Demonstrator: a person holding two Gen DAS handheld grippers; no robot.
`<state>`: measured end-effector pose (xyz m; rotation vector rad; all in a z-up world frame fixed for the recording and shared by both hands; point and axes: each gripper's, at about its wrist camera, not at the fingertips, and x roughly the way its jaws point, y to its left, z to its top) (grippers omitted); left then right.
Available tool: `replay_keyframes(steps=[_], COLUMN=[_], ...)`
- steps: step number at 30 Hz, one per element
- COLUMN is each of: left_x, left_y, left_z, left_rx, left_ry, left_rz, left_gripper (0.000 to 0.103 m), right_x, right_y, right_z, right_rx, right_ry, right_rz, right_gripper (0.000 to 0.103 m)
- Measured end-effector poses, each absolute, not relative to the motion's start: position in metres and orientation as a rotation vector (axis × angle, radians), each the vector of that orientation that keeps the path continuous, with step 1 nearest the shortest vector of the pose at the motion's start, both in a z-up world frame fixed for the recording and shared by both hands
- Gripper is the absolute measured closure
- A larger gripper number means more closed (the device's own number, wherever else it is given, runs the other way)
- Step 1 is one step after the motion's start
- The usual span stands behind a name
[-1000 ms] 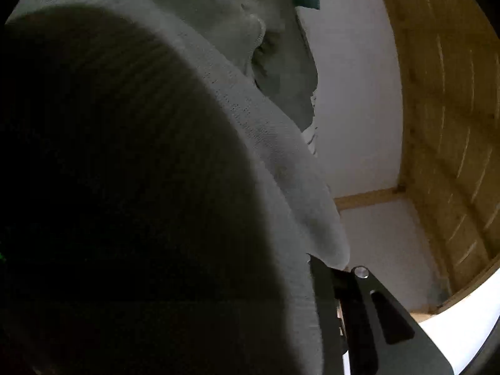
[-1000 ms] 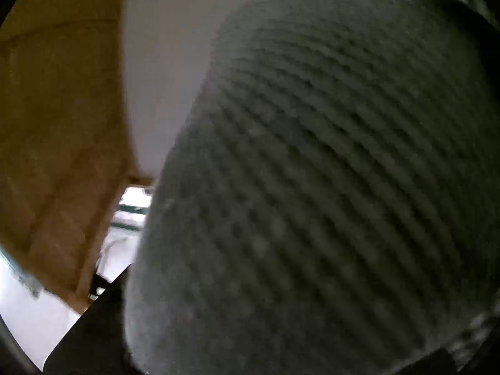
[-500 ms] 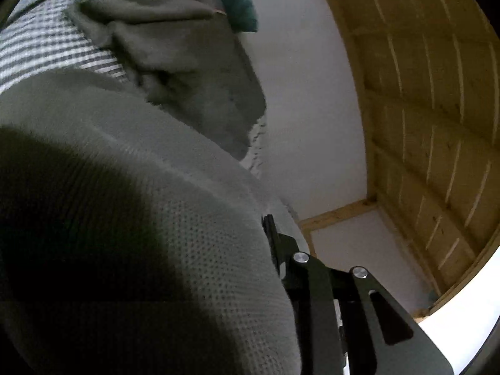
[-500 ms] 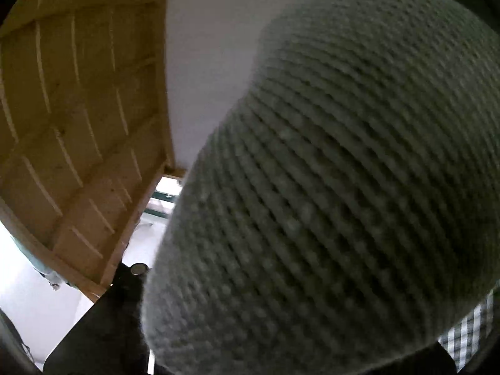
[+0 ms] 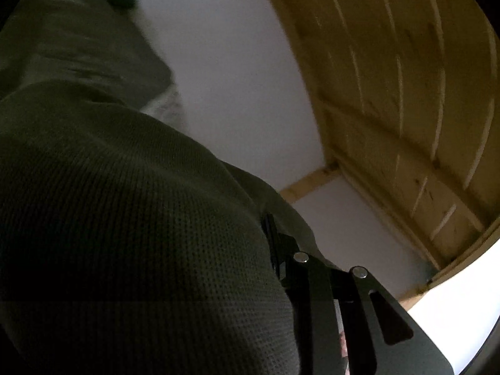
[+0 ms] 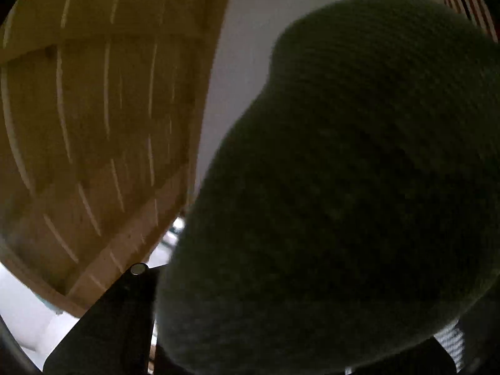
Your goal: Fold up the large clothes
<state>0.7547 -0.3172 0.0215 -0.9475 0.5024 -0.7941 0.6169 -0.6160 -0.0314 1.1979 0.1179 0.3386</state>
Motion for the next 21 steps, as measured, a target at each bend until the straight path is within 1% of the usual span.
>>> replay_keyframes(steps=[4,7,9,11,12,14,15,16,17,18,19,20,21], left_x=[0.754,0.743,0.723,0.707,0.699,0.687,0.681,0.677,0.675,0.674,0.678,0.681,0.684], left_y=[-0.395,-0.441,-0.478,-0.51,-0.52,-0.529,-0.526,-0.525,-0.523,-0.523,-0.52,-0.516,-0.511], left_z=[0.02,-0.009,-0.058,-0.121,-0.15,-0.205,-0.223,-0.226,-0.225,-0.223,-0.222,-0.22,-0.216], left_rx=[-0.925,-0.9,-0.829,-0.788,-0.797,-0.871,-0.931,-0.922,-0.903,-0.893,-0.901,-0.904,-0.899], left_ry=[0.509,0.538,0.617,0.777,0.864,1.001,1.009,0.995,0.987,0.994,1.032,1.077,1.108], left_rz=[-0.893,-0.954,-0.994,-0.99,-0.964,-0.9,-0.9,-0.892,-0.888,-0.881,-0.867,-0.849,-0.834], left_gripper=[0.082,0.082,0.082,0.082,0.082,0.081,0.077,0.071,0.07,0.066,0.058,0.052,0.047], right_x=[0.568,0.517,0.47,0.43,0.408,0.38,0.368,0.361,0.353,0.35,0.393,0.405,0.399], right_y=[-0.67,-0.701,-0.717,-0.729,-0.733,-0.734,-0.729,-0.727,-0.72,-0.721,-0.705,-0.711,-0.715], right_z=[-0.024,-0.05,-0.091,-0.144,-0.18,-0.232,-0.255,-0.264,-0.271,-0.27,-0.272,-0.28,-0.279], right_rx=[1.129,1.07,1.083,1.145,1.186,1.261,1.285,1.291,1.296,1.306,1.315,1.319,1.298], right_ry=[0.098,0.127,0.144,0.189,0.228,0.258,0.264,0.266,0.265,0.253,0.247,0.252,0.272], right_rz=[0.306,0.251,0.184,0.098,0.038,-0.003,-0.007,-0.011,-0.008,-0.01,-0.013,-0.011,-0.023], right_gripper=[0.081,0.081,0.081,0.081,0.081,0.081,0.081,0.081,0.08,0.076,0.073,0.062,0.04])
